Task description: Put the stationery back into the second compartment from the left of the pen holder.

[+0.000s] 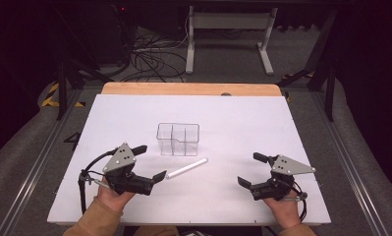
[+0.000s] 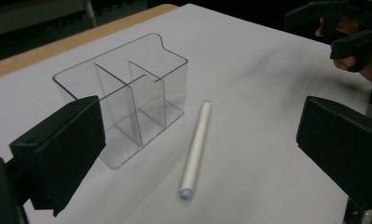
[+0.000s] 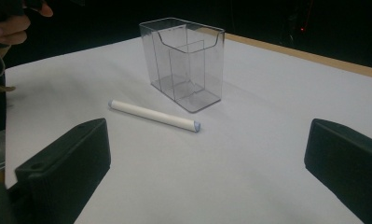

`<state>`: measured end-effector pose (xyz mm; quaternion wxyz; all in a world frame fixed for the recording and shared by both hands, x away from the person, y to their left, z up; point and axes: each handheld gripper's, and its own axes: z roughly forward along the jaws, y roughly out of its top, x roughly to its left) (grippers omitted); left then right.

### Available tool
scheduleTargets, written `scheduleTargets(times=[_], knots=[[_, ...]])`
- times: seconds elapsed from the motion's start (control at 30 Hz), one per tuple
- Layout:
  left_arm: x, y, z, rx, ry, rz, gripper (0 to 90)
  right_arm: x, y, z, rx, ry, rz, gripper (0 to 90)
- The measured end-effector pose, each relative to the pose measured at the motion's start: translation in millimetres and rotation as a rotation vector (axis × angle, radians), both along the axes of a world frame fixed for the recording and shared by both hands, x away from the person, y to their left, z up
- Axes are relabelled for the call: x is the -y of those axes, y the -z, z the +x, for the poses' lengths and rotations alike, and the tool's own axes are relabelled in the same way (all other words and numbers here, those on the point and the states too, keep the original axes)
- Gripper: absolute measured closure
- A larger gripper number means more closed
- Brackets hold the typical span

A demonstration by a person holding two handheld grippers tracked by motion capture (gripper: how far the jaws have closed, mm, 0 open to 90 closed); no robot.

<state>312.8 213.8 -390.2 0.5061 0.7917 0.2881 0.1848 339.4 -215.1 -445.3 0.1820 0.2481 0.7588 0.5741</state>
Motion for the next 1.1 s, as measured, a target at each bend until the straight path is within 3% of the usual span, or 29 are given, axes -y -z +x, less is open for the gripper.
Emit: scheduleTargets(times=[0.2,0.37,0.6,0.83,0.97,1.1], knots=[[7.2,-2.8,6.1,-0.033,0.03,0.021,3.0,-0.1,8.8,-0.6,0.006,-0.014,-0.009,0.7],[10.3,-4.9,9.1,-0.053,0.045,0.012,3.9,-0.4,12.8,-1.0,0.009,-0.02,-0.013,0.6],[19.8,-7.2,11.0,-0.048,0.05,0.088,4.2,-0.2,19.4,2.8,-0.018,-0.014,-0.012,0.6],[34.8,-11.1,17.2,-0.116,0.09,0.146,5.4,0.9,19.8,2.6,-0.016,-0.005,-0.006,0.6],[42.5,-11.9,22.9,-0.157,0.11,0.153,6.6,1.1,20.0,2.6,-0.018,-0.006,-0.005,0.6],[50.1,-11.9,28.4,-0.167,0.122,0.177,8.1,1.1,20.1,2.6,-0.02,-0.009,-0.004,0.6]])
